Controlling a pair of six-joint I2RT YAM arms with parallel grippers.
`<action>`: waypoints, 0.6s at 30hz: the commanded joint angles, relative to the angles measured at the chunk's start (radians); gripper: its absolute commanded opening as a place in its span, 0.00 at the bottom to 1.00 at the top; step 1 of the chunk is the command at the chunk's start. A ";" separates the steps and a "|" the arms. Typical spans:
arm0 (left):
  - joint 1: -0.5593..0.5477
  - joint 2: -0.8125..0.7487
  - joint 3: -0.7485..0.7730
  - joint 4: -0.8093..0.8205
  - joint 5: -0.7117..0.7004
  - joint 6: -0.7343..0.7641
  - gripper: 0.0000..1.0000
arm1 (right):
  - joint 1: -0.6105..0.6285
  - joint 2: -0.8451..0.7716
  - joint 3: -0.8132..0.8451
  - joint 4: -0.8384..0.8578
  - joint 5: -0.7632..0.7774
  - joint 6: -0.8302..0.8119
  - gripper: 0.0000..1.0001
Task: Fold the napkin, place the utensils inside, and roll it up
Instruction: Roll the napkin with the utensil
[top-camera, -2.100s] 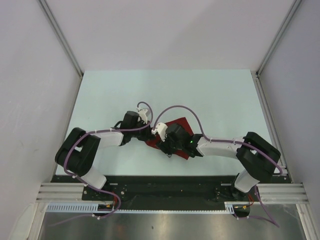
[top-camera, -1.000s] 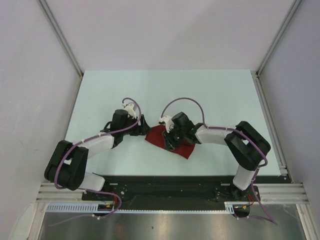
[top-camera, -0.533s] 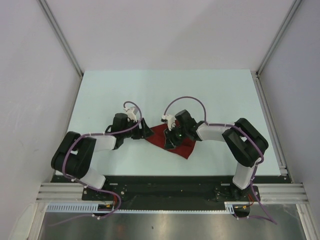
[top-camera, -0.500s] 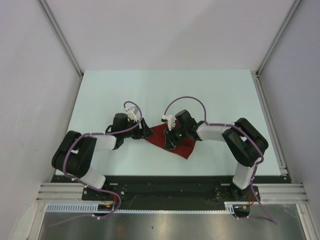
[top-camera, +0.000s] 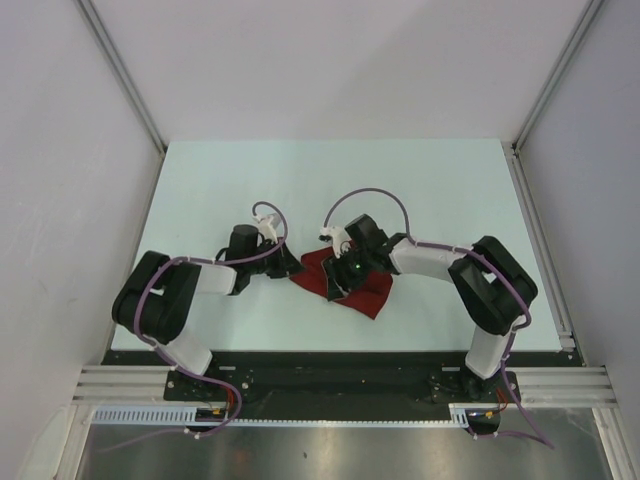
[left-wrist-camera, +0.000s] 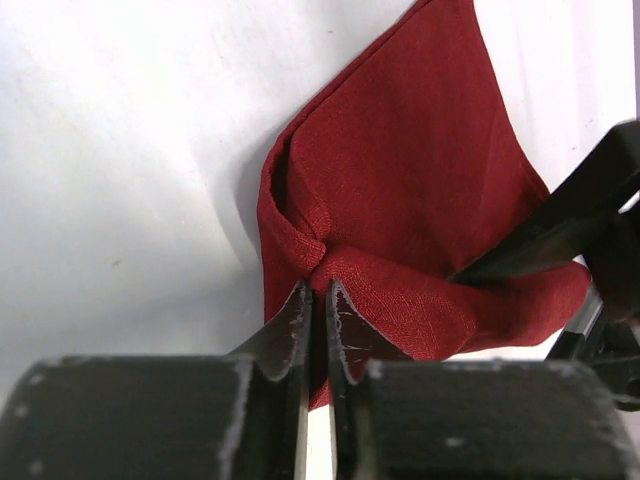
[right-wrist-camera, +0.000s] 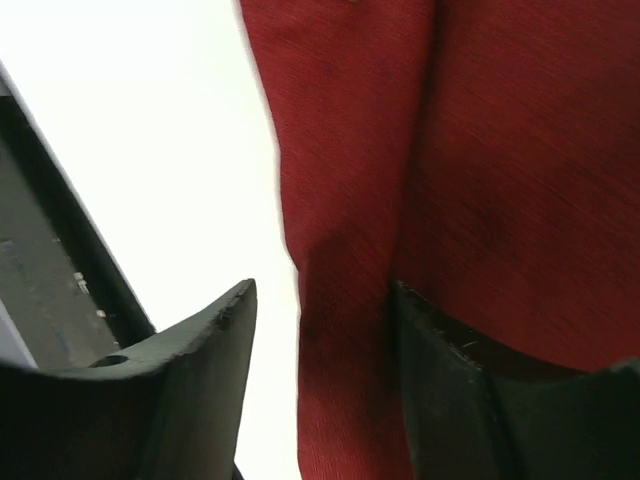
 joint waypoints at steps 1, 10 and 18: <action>0.004 0.021 0.044 -0.044 0.009 0.039 0.06 | -0.003 -0.115 0.085 -0.194 0.206 -0.023 0.62; 0.004 0.023 0.029 -0.047 0.010 0.028 0.00 | 0.169 -0.312 0.079 -0.101 0.532 -0.060 0.64; 0.005 0.002 0.027 -0.096 -0.023 0.048 0.00 | 0.293 -0.229 0.048 -0.015 0.627 -0.125 0.64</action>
